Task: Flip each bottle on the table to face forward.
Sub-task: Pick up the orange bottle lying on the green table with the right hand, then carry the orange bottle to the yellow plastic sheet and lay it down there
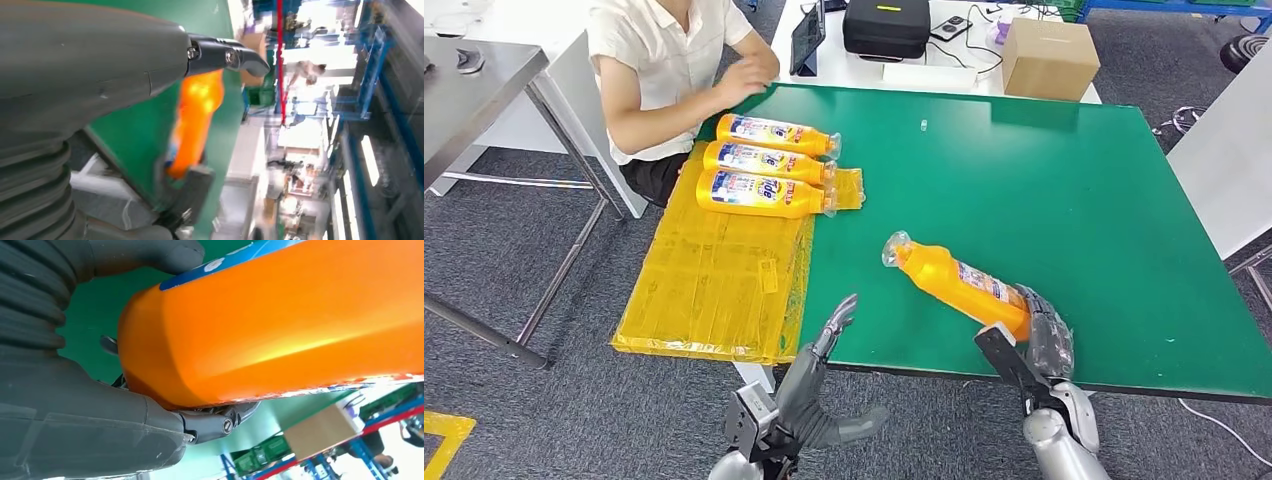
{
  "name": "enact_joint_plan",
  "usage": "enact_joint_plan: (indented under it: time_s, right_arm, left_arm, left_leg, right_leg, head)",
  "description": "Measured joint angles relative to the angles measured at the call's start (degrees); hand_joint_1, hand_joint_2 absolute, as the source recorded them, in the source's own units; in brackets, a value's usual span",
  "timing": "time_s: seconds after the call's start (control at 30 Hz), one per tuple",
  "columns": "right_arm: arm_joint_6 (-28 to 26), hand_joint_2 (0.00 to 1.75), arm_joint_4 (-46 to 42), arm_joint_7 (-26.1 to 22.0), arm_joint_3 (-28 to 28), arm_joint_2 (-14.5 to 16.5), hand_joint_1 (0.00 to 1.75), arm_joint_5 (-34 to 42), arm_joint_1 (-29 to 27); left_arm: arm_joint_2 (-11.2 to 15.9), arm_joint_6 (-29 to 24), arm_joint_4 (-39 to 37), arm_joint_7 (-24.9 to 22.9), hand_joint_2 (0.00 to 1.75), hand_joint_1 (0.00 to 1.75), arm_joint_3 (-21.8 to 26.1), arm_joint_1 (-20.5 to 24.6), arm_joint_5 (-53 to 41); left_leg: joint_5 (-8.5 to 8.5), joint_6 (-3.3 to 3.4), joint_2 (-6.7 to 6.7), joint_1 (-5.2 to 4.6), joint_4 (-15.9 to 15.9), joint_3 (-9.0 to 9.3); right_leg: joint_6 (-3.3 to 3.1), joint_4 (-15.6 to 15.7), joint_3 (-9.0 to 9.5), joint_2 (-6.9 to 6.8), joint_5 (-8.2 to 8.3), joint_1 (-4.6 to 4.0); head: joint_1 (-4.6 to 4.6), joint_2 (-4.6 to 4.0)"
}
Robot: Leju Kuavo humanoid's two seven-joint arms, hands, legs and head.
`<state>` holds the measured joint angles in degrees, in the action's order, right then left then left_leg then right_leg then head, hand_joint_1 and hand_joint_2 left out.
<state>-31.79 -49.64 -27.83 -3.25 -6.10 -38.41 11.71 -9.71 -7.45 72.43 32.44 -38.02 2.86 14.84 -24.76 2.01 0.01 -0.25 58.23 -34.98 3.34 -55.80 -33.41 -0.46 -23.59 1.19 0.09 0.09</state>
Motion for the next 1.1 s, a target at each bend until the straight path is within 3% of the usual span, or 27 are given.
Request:
enact_joint_plan:
  time_s: [0.2,0.33,0.4,0.57,0.73,0.9,1.1]
  right_arm:
    - [-0.1,1.75,-3.6,0.1,1.4,0.9,1.75,0.4,-1.8]
    - [-1.0,1.75,-7.6,0.2,2.5,1.9,1.75,2.1,-4.0]
    - [-0.9,1.75,-10.8,0.8,2.8,2.7,1.75,2.5,-5.5]
    - [-0.2,1.75,-16.4,1.4,1.7,5.4,1.75,3.3,-7.2]
    - [2.4,1.75,-18.5,0.0,-3.5,8.1,1.75,5.5,-7.2]
    - [5.8,1.75,-19.7,-2.6,-12.4,10.6,1.74,8.9,-7.2]
    - [6.6,1.75,-20.1,-3.2,-21.8,11.7,1.74,11.0,-6.4]
  left_arm:
    - [0.4,-1.0,0.0,0.4,1.75,0.0,0.6,-0.8,0.9]
    - [0.5,-10.8,2.0,3.8,1.75,0.0,2.3,-2.3,3.7]
    - [0.6,-13.0,4.1,2.3,1.75,0.0,3.6,-3.7,7.6]
    - [0.7,-8.9,7.3,-3.9,1.75,0.0,6.7,-5.5,19.7]
    - [0.0,-7.1,7.9,-7.0,1.75,0.0,8.3,-5.2,25.3]
    - [-1.1,-5.6,6.8,-10.2,1.75,0.0,9.4,-3.4,29.5]
    - [-1.8,-2.3,4.8,-11.9,1.75,0.0,9.7,-1.1,32.3]
  left_leg:
    - [0.0,0.01,-0.06,-0.07,0.0,-0.16]
    - [-0.01,0.01,-0.06,-0.06,0.0,-0.19]
    - [-0.01,0.0,-0.05,-0.03,0.0,-0.24]
    - [0.0,-0.01,0.01,0.02,0.0,-0.33]
    - [0.02,-0.02,0.02,0.02,0.0,-0.33]
    - [0.03,-0.03,0.01,0.02,0.0,-0.33]
    - [0.03,-0.03,0.0,0.02,0.0,-0.34]
  right_leg:
    - [0.0,0.0,-0.14,-0.03,0.0,0.06]
    - [0.01,0.0,-0.17,-0.03,0.0,0.04]
    - [0.0,0.0,-0.25,-0.02,0.0,0.02]
    - [-0.01,0.0,-0.39,0.0,-0.01,-0.02]
    - [-0.02,0.0,-0.38,0.0,-0.01,-0.01]
    - [-0.02,0.0,-0.39,-0.01,0.0,-0.01]
    - [-0.02,0.0,-0.41,-0.01,-0.01,-0.01]
  head:
    - [0.01,0.0]
    - [0.01,0.0]
    - [0.0,0.0]
    - [0.01,0.0]
    - [0.02,0.0]
    - [0.01,0.0]
    - [0.02,0.0]
